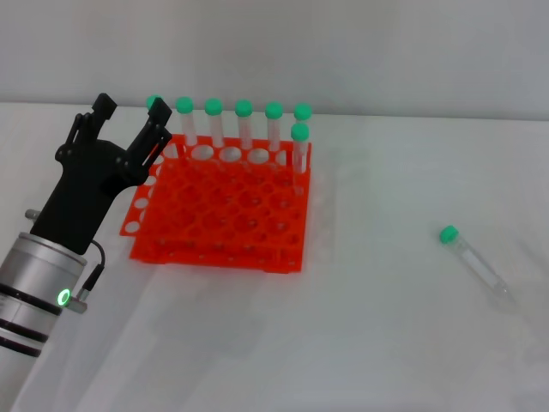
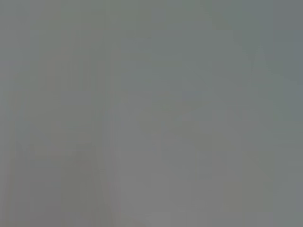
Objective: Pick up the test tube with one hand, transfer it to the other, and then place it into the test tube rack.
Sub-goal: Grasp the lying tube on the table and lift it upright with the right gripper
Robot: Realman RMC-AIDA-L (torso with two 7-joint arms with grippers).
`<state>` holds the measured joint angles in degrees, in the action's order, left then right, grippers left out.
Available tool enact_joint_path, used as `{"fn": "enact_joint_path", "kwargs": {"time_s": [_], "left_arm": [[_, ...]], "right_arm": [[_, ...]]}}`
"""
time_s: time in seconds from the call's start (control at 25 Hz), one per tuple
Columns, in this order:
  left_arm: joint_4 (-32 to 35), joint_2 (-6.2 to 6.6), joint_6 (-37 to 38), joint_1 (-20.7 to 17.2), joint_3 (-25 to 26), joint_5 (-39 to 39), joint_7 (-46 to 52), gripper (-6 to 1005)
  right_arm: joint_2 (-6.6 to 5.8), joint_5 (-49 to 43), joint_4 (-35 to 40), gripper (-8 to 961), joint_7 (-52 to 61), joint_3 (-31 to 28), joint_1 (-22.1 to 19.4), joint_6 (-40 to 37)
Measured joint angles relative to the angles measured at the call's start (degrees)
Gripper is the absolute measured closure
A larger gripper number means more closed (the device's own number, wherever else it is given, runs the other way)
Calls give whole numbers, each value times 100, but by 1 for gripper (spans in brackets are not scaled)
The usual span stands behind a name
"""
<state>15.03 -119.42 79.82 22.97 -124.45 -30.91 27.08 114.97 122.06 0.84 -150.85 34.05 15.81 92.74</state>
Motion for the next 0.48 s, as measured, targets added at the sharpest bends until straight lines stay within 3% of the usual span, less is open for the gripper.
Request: {"fn": "enact_joint_path", "kwargs": {"time_s": [0.48], "left_arm": [[-11,-28,-6,-27,-3,-15,-541,128]], "right_arm": [[-22,-20,-192,305,32,-218,-16,-51]]}}
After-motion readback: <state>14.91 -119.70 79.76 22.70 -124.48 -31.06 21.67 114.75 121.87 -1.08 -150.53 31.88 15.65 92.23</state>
